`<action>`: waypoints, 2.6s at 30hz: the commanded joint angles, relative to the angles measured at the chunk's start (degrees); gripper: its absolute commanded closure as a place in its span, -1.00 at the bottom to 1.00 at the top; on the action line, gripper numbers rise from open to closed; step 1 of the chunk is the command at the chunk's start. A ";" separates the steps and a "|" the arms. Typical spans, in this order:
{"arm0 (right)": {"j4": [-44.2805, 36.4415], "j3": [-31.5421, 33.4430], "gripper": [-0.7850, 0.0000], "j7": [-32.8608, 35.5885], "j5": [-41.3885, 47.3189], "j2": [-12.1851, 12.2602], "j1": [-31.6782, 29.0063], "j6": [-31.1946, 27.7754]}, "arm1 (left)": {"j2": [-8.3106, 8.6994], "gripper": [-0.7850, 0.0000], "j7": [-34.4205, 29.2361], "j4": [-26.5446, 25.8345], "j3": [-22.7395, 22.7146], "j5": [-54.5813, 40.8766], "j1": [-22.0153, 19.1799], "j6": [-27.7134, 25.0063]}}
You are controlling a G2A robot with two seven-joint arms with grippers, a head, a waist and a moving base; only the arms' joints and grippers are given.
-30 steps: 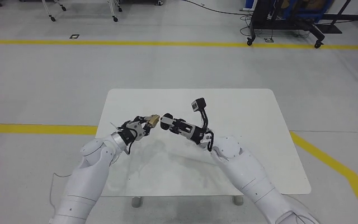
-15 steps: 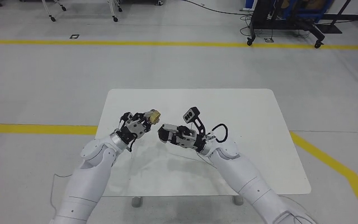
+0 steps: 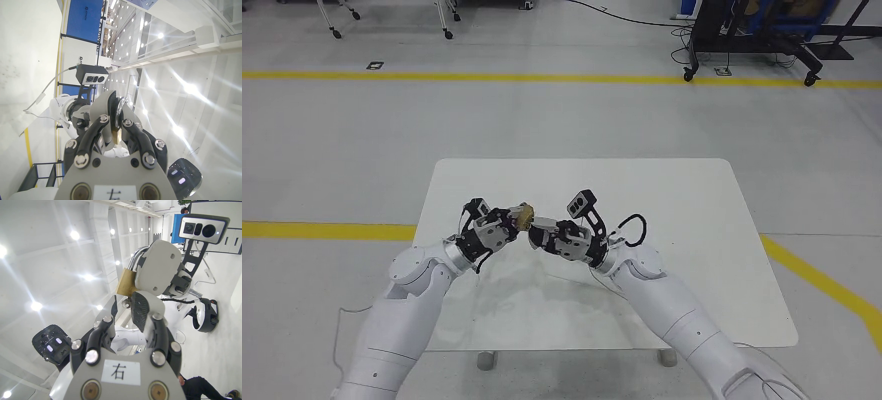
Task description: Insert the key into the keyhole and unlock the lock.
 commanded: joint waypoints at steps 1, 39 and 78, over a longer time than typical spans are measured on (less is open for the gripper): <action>0.20 0.04 1.00 0.21 0.06 -0.10 0.10 0.12 | 0.04 1.00 -0.02 -0.03 0.05 0.47 -0.04 -0.07; -0.91 1.81 0.71 1.36 -3.15 -0.49 -1.06 2.49 | 0.45 1.00 2.01 -0.45 0.04 4.29 0.09 -1.73; -9.07 6.43 0.69 0.22 -16.35 2.89 -5.55 12.36 | 1.37 1.00 3.73 -1.93 1.07 15.63 0.36 -5.21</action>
